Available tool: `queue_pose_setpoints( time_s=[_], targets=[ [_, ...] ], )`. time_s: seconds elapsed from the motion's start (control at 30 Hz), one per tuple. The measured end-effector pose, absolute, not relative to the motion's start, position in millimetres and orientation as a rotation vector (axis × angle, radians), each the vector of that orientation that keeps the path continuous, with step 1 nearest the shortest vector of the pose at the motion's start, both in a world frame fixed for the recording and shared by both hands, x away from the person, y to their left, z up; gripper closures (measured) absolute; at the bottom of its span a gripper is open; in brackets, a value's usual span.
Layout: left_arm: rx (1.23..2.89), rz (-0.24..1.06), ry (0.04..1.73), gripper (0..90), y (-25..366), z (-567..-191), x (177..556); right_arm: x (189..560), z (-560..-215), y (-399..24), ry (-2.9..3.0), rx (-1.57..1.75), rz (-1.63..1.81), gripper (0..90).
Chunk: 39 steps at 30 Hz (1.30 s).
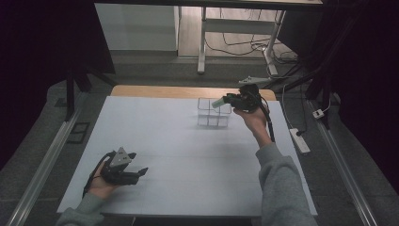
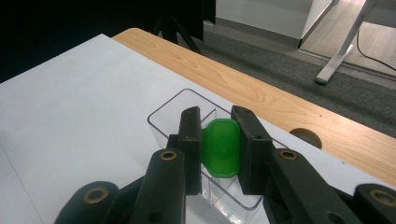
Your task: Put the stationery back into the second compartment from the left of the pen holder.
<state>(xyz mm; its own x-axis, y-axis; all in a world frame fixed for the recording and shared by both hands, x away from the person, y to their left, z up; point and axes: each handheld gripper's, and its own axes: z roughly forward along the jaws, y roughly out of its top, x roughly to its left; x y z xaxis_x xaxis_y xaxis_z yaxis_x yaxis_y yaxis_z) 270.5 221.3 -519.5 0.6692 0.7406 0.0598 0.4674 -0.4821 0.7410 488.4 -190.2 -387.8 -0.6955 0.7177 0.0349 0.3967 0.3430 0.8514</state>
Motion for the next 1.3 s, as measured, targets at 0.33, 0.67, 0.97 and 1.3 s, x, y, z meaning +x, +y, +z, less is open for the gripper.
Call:
queue_pose_setpoints(
  time_s=[0.33,0.67,0.97,1.3],
  targets=[
    [2.18,0.488,0.94,26.3,222,-521,272,492,-397,-185,2.256,0.999,1.272,59.1],
    [2.175,0.489,0.944,26.3,223,-521,272,479,-395,-184,2.275,0.96,1.283,55.2],
    [2.18,0.486,0.944,26.3,223,-521,272,456,-415,-194,2.313,0.934,1.307,53.2],
    [2.178,0.489,0.946,26.2,222,-521,272,417,-439,-221,2.338,0.922,1.307,49.8]
  ],
)
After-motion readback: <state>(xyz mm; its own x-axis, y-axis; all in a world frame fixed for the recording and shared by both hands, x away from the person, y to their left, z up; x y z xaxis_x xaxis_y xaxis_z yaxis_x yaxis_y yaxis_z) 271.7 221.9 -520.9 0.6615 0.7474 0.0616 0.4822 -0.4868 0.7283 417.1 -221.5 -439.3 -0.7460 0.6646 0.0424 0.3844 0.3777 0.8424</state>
